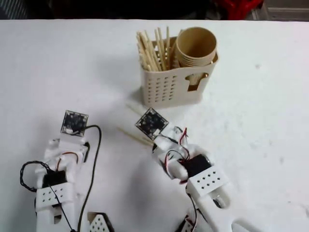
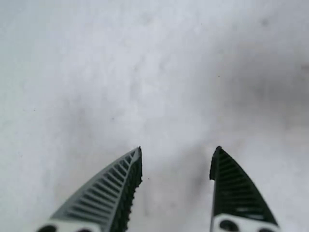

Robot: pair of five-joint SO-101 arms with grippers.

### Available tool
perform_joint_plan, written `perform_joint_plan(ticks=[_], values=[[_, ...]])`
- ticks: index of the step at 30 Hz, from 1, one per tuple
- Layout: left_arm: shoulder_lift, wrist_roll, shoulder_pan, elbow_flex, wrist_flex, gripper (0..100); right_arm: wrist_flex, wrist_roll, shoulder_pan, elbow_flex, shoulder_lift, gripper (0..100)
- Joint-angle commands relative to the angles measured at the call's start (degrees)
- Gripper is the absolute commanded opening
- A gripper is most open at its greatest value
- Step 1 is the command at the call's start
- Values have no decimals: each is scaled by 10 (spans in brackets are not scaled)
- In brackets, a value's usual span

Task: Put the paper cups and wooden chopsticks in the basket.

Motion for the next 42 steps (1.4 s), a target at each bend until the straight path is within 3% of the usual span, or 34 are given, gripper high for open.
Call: perform_joint_plan(ticks=[1,14,25,34,42], values=[[-7,3,-4,-3,-12,234,-13,7,-6,-3,-15,183],[-7,3,-4,-3,-12,234,-7,13,30,-13,-26,183],[-7,3,-4,-3,-12,234,130,120,110,-136,-10,183],[-7,3,-4,-3,-12,234,148,199,16,-234,220,183],[-7,3,-4,-3,-12,234,105,222,9,-276,343,183]])
